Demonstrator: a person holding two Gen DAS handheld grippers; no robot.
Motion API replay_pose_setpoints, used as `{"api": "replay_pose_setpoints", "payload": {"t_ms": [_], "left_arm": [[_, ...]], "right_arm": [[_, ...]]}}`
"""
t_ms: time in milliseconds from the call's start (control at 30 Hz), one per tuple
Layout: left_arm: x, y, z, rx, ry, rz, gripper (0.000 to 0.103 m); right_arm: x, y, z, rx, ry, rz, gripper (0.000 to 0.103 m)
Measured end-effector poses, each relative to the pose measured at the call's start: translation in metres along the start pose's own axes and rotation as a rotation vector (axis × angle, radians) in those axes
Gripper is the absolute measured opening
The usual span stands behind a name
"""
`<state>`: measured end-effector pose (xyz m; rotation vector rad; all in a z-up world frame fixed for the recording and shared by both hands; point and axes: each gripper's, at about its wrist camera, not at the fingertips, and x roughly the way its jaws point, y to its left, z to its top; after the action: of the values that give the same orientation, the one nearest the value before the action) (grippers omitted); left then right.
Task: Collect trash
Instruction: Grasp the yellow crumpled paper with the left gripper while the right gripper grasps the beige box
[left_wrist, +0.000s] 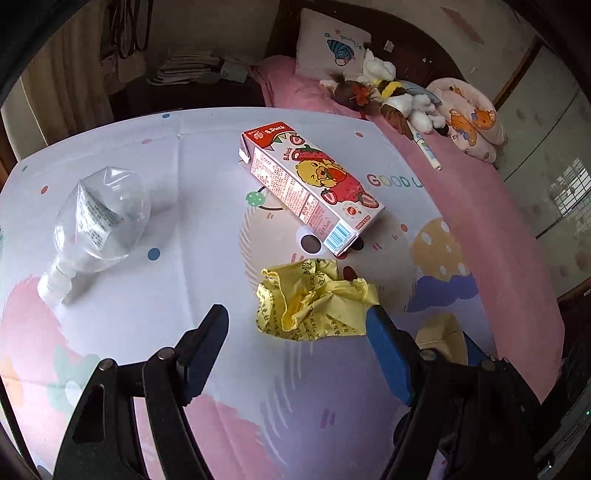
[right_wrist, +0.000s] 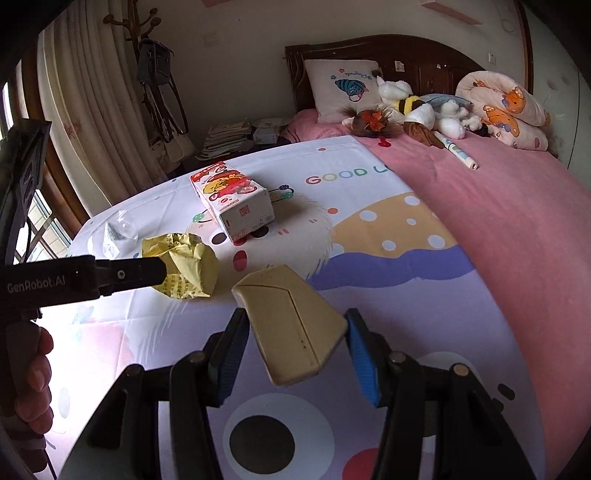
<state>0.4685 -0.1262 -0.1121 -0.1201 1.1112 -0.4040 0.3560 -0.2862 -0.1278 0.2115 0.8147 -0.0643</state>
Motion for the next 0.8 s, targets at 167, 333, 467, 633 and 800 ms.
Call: {"api": "replay_pose_setpoints", "payload": {"t_ms": [167, 333, 467, 633, 800], "left_arm": [[0.027, -0.005, 0.012, -0.045, 0.022, 0.038, 0.076], [0.040, -0.012, 0.009, -0.047, 0.010, 0.021, 0.079], [0.036, -0.020, 0.006, -0.063, -0.005, -0.054, 0.036], [0.013, -0.035, -0.010, 0.000, -0.051, 0.042, 0.026], [-0.045, -0.034, -0.042, 0.028, -0.091, 0.043, 0.026]], "right_arm": [[0.006, -0.008, 0.000, 0.008, 0.011, 0.027, 0.053], [0.008, -0.016, -0.001, 0.017, 0.018, 0.038, 0.053], [0.004, -0.021, -0.004, 0.022, 0.019, 0.042, 0.053], [-0.009, -0.021, -0.008, 0.020, 0.019, 0.057, 0.053], [-0.045, -0.013, -0.019, 0.010, 0.004, 0.107, 0.053]]}}
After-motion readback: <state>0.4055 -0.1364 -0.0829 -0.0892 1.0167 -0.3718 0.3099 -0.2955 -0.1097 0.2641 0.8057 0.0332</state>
